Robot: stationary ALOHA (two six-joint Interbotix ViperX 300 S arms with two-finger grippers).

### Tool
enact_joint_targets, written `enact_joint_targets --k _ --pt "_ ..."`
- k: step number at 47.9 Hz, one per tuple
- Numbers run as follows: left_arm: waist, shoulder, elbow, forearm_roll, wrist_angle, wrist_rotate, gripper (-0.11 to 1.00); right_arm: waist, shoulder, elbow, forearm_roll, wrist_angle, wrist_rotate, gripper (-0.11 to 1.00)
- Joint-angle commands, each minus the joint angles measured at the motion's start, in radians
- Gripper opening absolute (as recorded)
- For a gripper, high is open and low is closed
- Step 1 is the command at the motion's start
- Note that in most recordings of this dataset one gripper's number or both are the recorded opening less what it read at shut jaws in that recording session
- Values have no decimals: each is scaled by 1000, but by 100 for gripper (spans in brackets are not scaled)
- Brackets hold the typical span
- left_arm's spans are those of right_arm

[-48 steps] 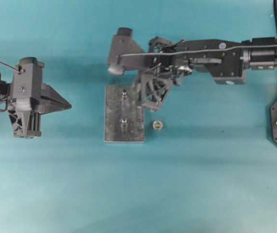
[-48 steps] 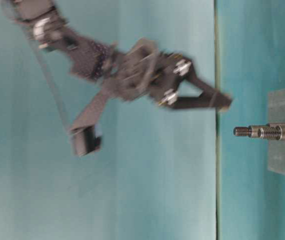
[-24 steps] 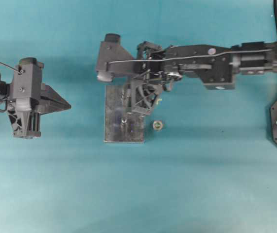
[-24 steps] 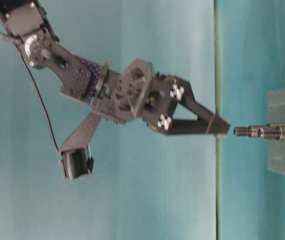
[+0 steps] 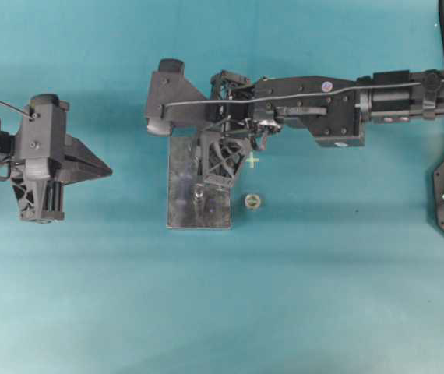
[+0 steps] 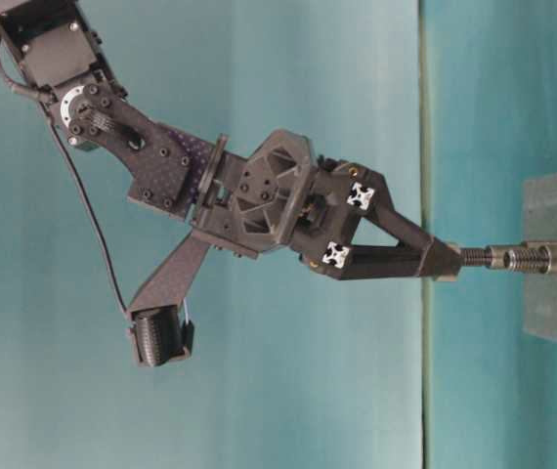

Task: Insert the washer onto the shaft.
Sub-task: 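Carry the washer over the plate and lower it onto the upper shaft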

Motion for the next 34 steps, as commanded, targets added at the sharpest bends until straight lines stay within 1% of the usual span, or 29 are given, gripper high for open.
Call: enact_joint_targets --k 1,34 --pt "0 -8 -9 3 -8 -2 0 5 -18 -17 2 5 11 33" --pt "0 -8 -5 3 -8 -2 0 -8 20 -15 2 9 14 33"
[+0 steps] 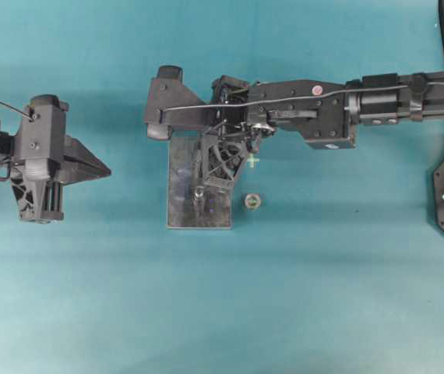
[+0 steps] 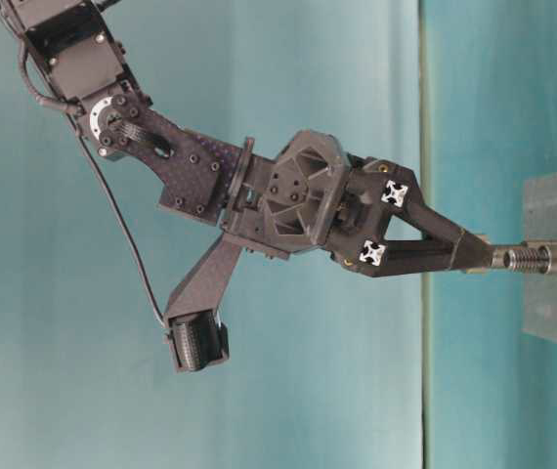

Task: Insert the washer onto the shaft.
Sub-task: 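Carry the washer over the plate and lower it onto the upper shaft, then open the right gripper and raise it off the shaft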

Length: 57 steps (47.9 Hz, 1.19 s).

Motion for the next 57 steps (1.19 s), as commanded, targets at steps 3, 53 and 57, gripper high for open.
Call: enact_joint_targets --k 3,53,57 --pt "0 -6 -9 2 -9 -2 0 -3 -15 -15 3 2 14 33" --pt "-11 -61 35 3 -34 -43 0 -12 11 -29 31 -2 34 58" --pt "-23 -67 34 3 -3 -41 0 -32 -11 -23 28 15 34 58"
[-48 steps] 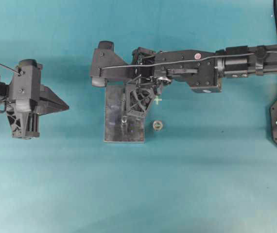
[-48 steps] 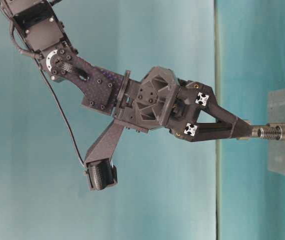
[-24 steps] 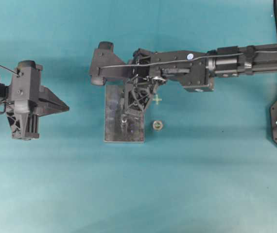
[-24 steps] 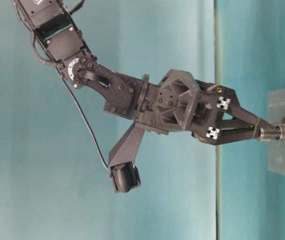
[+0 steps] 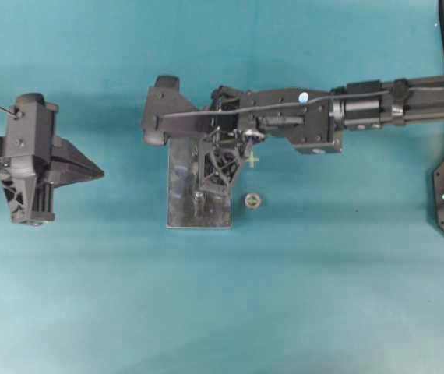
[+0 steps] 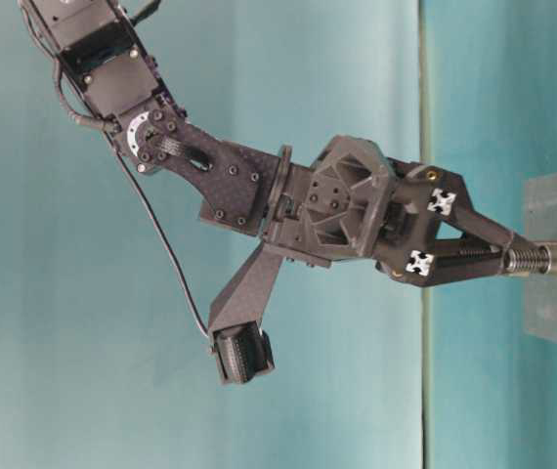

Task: Insert the washer onto the shaft.
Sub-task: 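Open the right gripper and raise it off the shaft, then move the right gripper over the lower metal washer beside the plate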

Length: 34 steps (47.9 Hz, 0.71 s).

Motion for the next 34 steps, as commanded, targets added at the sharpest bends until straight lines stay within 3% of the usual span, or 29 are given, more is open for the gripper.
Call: enact_joint_targets --k 1,10,23,34 --pt "-14 -12 -12 3 25 2 0 -25 -69 -11 -3 12 12 58" --pt "-26 -31 3 3 37 0 0 -15 -137 46 -3 9 28 58" --pt "-25 -74 23 3 37 2 0 74 -265 204 5 -2 89 59" --pt "-17 -100 37 3 38 2 0 140 -290 296 5 -100 137 59"
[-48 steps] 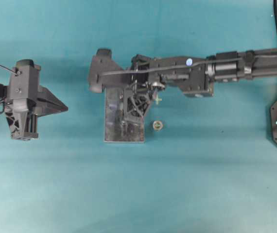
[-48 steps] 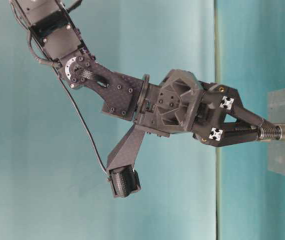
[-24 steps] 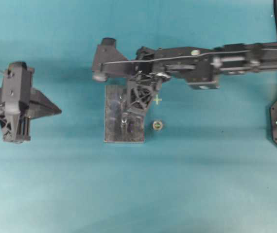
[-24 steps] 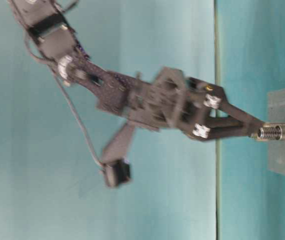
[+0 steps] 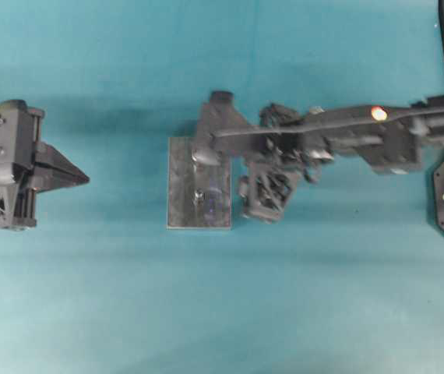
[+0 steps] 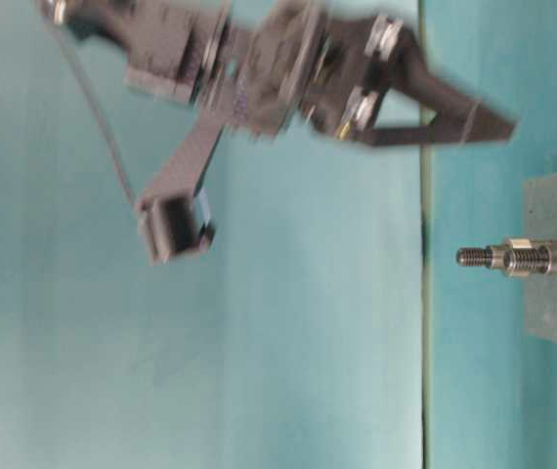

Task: Insert the washer onto the shaft.
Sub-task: 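Move the right gripper over the lower metal washer beside the plate, then close the right gripper on the lower washer and lift it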

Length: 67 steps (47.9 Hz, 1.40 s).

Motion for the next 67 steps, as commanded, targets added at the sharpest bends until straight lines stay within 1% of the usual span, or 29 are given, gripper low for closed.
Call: enact_joint_targets --k 1,7,12,20,31,67 --pt "9 -11 -11 3 -5 2 0 29 -28 18 3 -54 25 59" --pt "9 -14 -12 3 -3 2 0 44 -3 52 3 -110 37 59" --pt "9 -14 -12 3 -3 2 0 54 28 72 3 -129 32 59" --pt "11 -14 -15 3 -3 2 0 57 72 75 -2 -133 31 59" --pt "11 -14 -17 3 -3 2 0 57 98 74 -3 -158 29 59" --pt "11 -14 -17 3 -3 2 0 55 147 72 -5 -135 38 59"
